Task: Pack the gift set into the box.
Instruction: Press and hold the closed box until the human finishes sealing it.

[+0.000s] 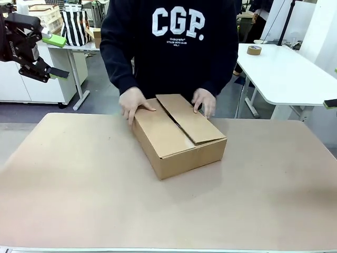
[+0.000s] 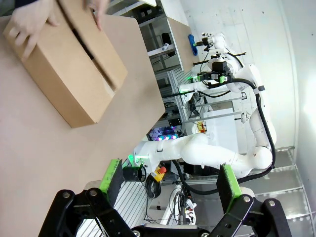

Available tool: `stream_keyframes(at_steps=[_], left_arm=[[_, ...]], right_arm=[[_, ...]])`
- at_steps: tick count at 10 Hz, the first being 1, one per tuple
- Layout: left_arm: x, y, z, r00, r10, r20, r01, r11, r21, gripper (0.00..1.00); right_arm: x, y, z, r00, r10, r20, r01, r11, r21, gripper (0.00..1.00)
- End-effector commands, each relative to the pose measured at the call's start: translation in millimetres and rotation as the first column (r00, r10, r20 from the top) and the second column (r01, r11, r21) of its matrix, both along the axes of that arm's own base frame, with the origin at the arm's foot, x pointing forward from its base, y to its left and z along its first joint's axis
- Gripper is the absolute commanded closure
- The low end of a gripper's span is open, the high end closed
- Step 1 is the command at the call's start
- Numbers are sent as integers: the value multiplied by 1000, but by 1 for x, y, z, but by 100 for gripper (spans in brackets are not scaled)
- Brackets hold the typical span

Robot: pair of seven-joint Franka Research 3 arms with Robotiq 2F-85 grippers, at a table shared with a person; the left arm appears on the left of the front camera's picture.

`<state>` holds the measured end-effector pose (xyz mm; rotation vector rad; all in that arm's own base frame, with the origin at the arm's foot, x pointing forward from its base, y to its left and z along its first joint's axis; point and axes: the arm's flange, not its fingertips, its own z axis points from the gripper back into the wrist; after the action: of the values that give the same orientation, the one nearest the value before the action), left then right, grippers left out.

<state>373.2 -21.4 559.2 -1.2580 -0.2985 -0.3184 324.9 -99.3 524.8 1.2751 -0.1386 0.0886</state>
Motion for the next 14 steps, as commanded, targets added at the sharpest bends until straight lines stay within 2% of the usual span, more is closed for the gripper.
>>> stream_keyframes(at_steps=[1, 14], left_arm=[[-1, 1, 0, 1000, -2, -8, 2, 1000, -1, 0], [-1, 1, 0, 1000, -2, -8, 2, 1000, -1, 0]], right_arm=[[0, 1, 5, 1000, -7, -5, 7, 1000, 21, 0], [0, 1, 5, 1000, -7, -5, 7, 1000, 21, 0]])
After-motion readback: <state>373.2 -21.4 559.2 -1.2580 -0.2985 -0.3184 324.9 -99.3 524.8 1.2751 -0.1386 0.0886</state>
